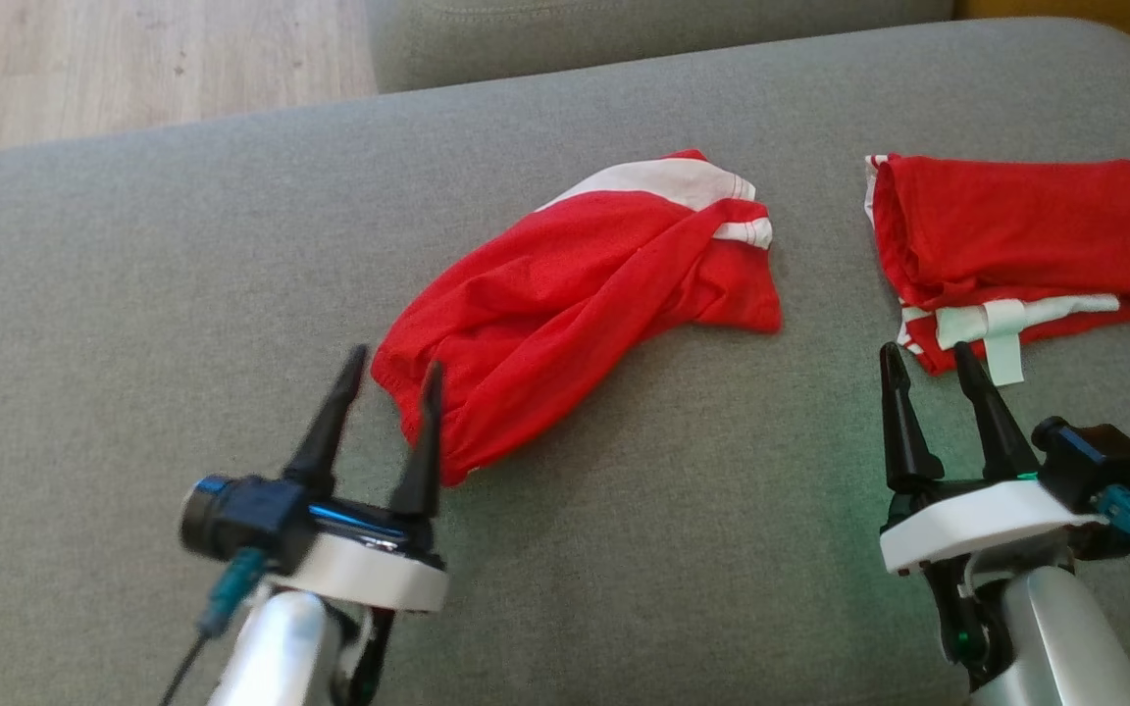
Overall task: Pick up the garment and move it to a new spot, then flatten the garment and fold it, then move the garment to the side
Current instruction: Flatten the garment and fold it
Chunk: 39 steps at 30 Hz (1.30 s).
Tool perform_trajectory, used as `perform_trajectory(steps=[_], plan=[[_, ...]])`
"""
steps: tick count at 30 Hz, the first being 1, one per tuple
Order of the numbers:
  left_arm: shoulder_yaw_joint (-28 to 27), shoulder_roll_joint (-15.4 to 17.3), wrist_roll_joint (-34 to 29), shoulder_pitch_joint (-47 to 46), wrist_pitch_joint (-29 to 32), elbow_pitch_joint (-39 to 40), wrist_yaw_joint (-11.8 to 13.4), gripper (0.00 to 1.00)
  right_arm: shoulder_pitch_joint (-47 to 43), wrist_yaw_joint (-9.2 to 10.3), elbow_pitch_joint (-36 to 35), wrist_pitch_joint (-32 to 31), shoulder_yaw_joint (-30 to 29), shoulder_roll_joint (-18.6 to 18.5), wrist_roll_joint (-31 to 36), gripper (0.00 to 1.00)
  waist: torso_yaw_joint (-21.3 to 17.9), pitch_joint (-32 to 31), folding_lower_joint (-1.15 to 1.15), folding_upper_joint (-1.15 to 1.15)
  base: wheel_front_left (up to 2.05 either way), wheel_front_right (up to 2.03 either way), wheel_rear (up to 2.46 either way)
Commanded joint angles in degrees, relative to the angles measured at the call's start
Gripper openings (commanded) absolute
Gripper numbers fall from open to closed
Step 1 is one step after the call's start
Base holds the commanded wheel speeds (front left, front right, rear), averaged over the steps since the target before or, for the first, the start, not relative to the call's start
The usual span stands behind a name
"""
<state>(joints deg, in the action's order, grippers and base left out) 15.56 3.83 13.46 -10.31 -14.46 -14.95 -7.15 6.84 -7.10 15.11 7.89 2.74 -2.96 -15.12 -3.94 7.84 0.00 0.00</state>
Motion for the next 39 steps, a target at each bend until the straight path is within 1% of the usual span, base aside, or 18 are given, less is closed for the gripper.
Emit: perform_trajectory(steps=[1, 3, 5, 8, 10, 13, 16, 22, 26, 27, 28, 29, 32, 34, 36, 39], plan=[[-0.43, 0.67, -1.14, -2.65, -0.54, 2.06, -0.28, 1.00, 2.09, -0.39, -2.22, 0.35, 1.31, 0.08, -0.18, 1.00, -0.17, 0.40, 0.00, 0.00, 0.00, 0.00, 0.00], [1.93, 1.04, -2.35, -3.66, -0.54, 1.88, -0.30, 1.00, 2.15, -0.39, -2.42, 0.36, 1.20, 0.08, -0.18, 1.00, -0.41, 0.90, 0.00, 0.00, 0.00, 0.00, 0.00], [5.48, 1.84, -3.55, -4.98, -0.54, 1.28, -0.31, 1.00, 2.17, -0.39, -2.50, 0.39, 1.38, 0.08, -0.28, 1.00, -0.79, 1.45, 0.00, 0.00, 0.00, 0.00, 0.00], [11.27, 3.62, -5.85, -7.50, 0.14, -0.98, -0.32, 1.00, 2.40, -0.39, -2.41, 0.57, 1.71, 0.08, -0.55, 1.00, -1.44, 2.34, 0.00, 0.00, 0.00, 0.00, 0.00], [14.01, 4.93, -8.49, -9.51, 0.96, -2.89, -0.33, 1.00, 2.68, -0.39, -2.27, 0.79, 1.99, 0.08, -0.84, 1.00, -1.93, 2.89, 0.00, 0.00, 0.00, 0.00, 0.00], [16.10, 6.20, -12.41, -12.16, 2.48, -6.09, 0.47, 1.00, 3.05, -0.39, -1.96, 1.16, 2.63, 0.08, -1.28, 1.00, -2.75, 3.56, 0.00, 0.00, 0.00, 0.00, 0.00], [17.31, 6.73, -14.80, -14.11, 3.54, -9.07, 1.38, 1.00, 3.30, -0.39, -1.60, 1.53, 2.92, 0.08, -1.72, 1.00, -3.51, 4.13, 0.00, 0.00, 0.00, 0.00, 0.00], [18.86, 7.07, -17.00, -17.15, 4.73, -14.39, 1.99, 1.00, 3.86, -0.39, -0.85, 1.86, 3.14, 0.08, -2.03, 1.00, -4.76, 4.89, 0.00, 0.00, 0.00, 0.00, 0.00], [19.21, 7.35, -18.53, -19.38, 4.67, -18.24, 4.08, 0.99, 4.42, -0.39, -0.45, 2.09, 3.31, 0.08, -2.26, 1.00, -5.32, 5.18, 0.00, 0.00, 0.00, 0.00, 0.00], [19.09, 7.15, -18.20, -19.62, 4.50, -18.81, 4.08, 0.46, 4.50, -0.39, -0.36, 2.15, 3.28, 0.08, -2.31, 1.00, -5.28, 5.19, 0.00, 0.00, 0.00, 0.00, 0.00], [19.07, 6.94, -17.75, -19.86, 4.11, -19.16, 3.78, 0.02, 4.57, -0.39, -0.27, 2.21, 3.26, 0.08, -2.37, 1.00, -5.21, 5.16, 0.00, 0.00, 0.00, 0.00, 0.00], [19.03, 6.75, -17.29, -20.07, 3.68, -19.38, 3.53, 0.00, 4.60, -0.39, -0.15, 2.26, 3.21, 0.08, -2.40, 1.00, -5.06, 5.04, 0.00, 0.00, 0.00, 0.00, 0.00], [19.10, 6.17, -15.45, -20.02, 2.42, -19.52, 2.41, 0.00, 4.52, -0.39, 0.43, 2.30, 3.02, 0.08, -2.44, 1.00, -4.50, 4.25, 0.00, 0.00, 0.00, 0.00, 0.00], [18.83, 5.38, -12.61, -19.14, 1.85, -19.08, 1.30, 0.00, 4.44, -0.39, 0.87, 2.20, 3.10, 0.08, -2.38, 1.00, -4.10, 3.45, 0.00, 0.00, 0.00, 0.00, 0.00], [19.85, 5.36, -10.78, -18.32, 1.59, -18.09, 0.45, 0.00, 4.28, -0.39, 1.25, 2.05, 3.00, 0.08, -2.35, 1.00, -3.62, 2.55, 0.00, 0.00, 0.00, 0.00, 0.00], [22.15, 5.70, -6.94, -16.60, 2.00, -15.73, -0.18, 0.00, 4.03, -0.39, 1.65, 1.79, 2.89, 0.08, -2.23, 1.00, -2.87, 1.26, 0.00, 0.00, 0.00, 0.00, 0.00]])
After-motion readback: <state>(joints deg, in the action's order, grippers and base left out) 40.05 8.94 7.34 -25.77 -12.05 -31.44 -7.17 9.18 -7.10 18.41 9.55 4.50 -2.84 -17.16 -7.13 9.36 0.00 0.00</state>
